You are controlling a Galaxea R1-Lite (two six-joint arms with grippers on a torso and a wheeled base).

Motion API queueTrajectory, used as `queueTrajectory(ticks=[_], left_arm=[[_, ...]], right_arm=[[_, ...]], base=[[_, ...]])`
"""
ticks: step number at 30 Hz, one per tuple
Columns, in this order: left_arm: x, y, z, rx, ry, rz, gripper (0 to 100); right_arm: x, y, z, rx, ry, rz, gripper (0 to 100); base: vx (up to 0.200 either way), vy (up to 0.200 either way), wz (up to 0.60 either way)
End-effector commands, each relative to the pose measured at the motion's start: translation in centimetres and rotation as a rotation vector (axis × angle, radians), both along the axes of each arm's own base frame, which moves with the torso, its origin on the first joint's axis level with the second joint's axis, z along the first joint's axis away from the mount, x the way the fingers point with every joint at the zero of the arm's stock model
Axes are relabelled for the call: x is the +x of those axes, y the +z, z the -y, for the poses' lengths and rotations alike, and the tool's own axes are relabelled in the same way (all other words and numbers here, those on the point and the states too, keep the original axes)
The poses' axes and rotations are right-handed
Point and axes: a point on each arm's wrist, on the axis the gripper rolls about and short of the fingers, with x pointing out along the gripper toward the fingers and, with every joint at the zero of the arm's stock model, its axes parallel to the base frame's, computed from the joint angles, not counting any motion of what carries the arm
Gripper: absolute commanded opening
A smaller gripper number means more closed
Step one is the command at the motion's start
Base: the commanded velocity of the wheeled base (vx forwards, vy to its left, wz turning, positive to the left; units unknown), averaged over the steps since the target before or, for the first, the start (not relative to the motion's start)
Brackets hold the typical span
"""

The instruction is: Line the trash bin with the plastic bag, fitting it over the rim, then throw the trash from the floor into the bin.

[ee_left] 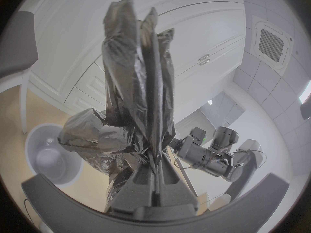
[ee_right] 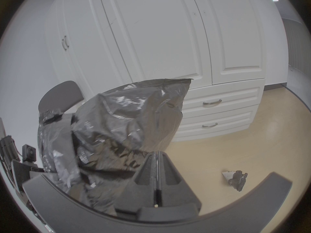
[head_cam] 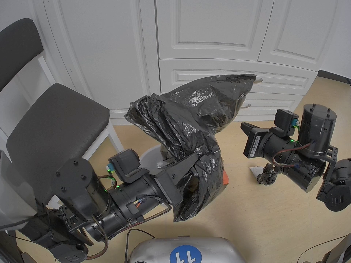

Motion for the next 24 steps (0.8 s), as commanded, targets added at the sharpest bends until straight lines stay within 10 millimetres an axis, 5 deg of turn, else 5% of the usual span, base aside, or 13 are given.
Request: queueTrajectory(ticks=[1,16,24], left_arm=[[-0.5,0.4,-0.8,-0.010,-0.015,-0.005,0],[2.7,-4.8,-2.8,0.128,0.035,-0.149,0],[5.4,-6.1,-5.2,0.148,0.131,-0.193,0]], right_arm=[[0.4,0.6,0.3,0.015,-0.017,0.017,0],[1.2,1.6,0.8,0.055,-0.048,0.051,0],[2.8,0.2,-0.3,0.059,-0.054,0.007,0]], base=[[0.000,0.000,0.00],[0.000,0.000,0.00],[0.000,0.000,0.00]])
